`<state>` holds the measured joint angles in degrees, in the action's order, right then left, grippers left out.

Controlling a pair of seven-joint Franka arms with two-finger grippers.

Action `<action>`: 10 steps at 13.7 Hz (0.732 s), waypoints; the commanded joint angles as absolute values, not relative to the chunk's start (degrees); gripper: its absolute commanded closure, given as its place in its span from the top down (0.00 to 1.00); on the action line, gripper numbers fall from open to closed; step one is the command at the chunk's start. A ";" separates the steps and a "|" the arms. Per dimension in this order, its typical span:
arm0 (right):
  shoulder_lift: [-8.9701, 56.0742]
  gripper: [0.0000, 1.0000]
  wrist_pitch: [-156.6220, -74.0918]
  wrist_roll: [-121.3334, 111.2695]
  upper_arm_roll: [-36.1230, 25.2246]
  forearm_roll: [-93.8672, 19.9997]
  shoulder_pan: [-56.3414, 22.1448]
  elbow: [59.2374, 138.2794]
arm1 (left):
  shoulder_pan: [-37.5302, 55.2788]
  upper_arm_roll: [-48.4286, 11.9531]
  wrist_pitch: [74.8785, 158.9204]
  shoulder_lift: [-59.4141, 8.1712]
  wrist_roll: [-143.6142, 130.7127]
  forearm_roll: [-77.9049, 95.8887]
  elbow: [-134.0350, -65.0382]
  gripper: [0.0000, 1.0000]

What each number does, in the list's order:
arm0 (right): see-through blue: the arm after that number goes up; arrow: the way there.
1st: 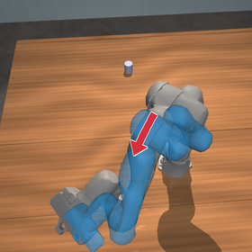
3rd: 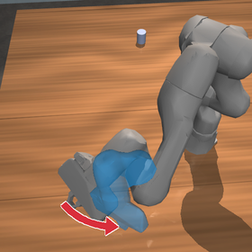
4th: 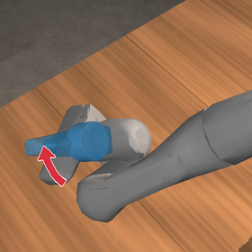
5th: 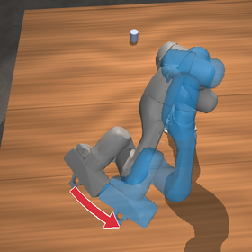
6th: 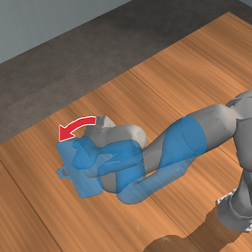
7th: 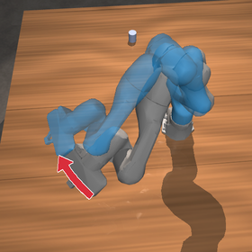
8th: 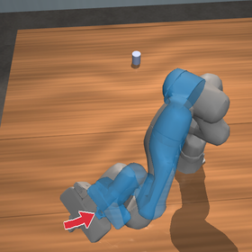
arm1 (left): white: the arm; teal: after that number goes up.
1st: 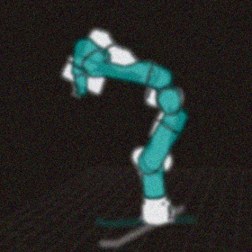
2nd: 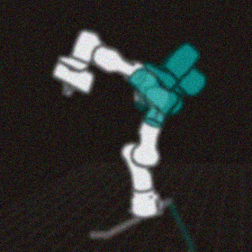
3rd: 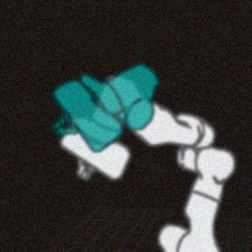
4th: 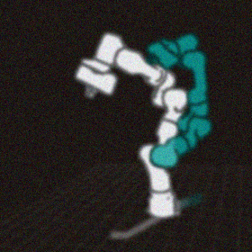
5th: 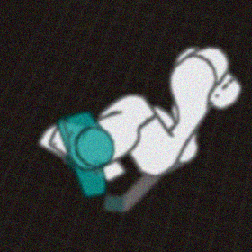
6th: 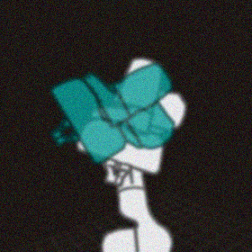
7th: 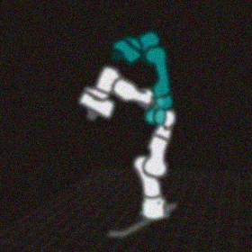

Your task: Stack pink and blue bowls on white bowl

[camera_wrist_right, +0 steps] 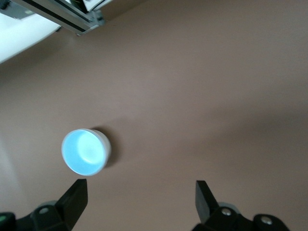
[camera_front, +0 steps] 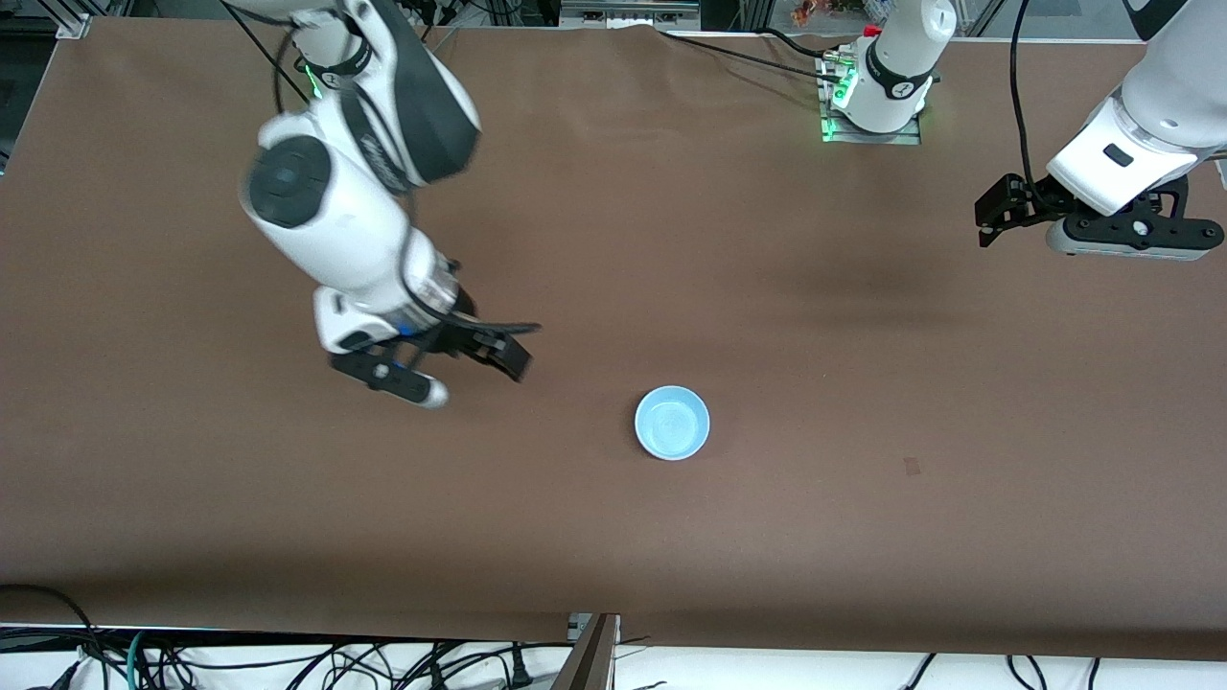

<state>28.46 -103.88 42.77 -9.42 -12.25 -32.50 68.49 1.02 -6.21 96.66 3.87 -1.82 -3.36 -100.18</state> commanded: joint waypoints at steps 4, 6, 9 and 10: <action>16.98 0.99 -85.10 30.60 -18.96 -12.57 -32.52 70.84 | 0.61 -6.33 95.36 3.16 -0.26 -2.46 -98.44 1.00; 14.60 0.99 -81.93 26.13 -22.31 -12.57 -32.52 71.80 | 0.62 -6.33 95.36 3.16 -0.26 -2.46 -98.44 1.00; 14.41 0.99 -81.39 24.53 -25.04 -11.43 -32.52 72.42 | 0.62 -6.33 95.36 3.16 -0.26 -2.46 -98.44 1.00; 12.93 0.99 -82.43 23.74 -24.87 -10.29 -32.08 75.29 | 0.62 -6.33 95.36 3.16 -0.26 -2.46 -98.44 1.00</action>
<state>15.13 -81.53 25.41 -24.56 -11.86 -31.95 71.02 1.01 -6.21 96.65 3.87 -1.78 -3.36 -100.18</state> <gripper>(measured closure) 0.009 0.000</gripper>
